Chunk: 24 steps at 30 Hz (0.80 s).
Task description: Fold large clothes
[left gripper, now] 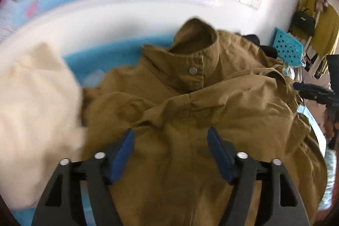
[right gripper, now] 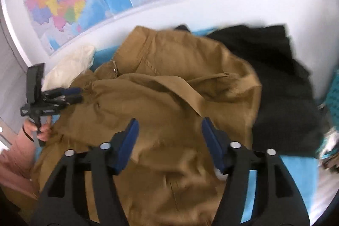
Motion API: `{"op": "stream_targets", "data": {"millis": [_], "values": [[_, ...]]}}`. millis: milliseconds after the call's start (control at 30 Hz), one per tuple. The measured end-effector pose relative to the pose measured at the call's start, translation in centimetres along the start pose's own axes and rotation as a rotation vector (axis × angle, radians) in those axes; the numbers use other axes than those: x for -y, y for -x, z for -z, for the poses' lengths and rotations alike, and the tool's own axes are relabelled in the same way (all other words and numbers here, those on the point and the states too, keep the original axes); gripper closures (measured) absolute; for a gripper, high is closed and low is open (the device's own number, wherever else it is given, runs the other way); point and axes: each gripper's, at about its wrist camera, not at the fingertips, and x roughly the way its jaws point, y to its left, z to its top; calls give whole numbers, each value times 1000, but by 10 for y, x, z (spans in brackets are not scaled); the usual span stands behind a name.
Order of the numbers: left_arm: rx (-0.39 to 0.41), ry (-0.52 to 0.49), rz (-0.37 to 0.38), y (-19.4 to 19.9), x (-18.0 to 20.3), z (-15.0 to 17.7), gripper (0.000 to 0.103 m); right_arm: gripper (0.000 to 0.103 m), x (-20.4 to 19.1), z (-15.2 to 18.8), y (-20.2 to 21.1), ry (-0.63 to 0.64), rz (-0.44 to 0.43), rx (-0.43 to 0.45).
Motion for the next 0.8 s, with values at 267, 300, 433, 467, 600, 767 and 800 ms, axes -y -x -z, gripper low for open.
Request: {"op": "stream_targets", "data": {"millis": [267,300,433,467,600,767,800], "values": [[34,-23,-20,42,-3,31,32,73,-47,43,8,87,-139,-78],[46,-47,15,44,5,32,32,75,-64,45,-5,109,-178,-102],[53,-187,121,42,44,34,20,87,-99,40,-61,140,-239,-191],[42,-233,117,37,54,36,20,87,-102,37,-71,132,-253,-200],[-41,-282,-20,2,67,28,52,86,-124,35,-104,158,-301,-246],[-41,-143,13,-3,43,-7,78,77,-158,47,-95,326,-277,-287],[-39,-144,14,-3,43,-12,77,79,-158,44,-91,328,-278,-290]]}}
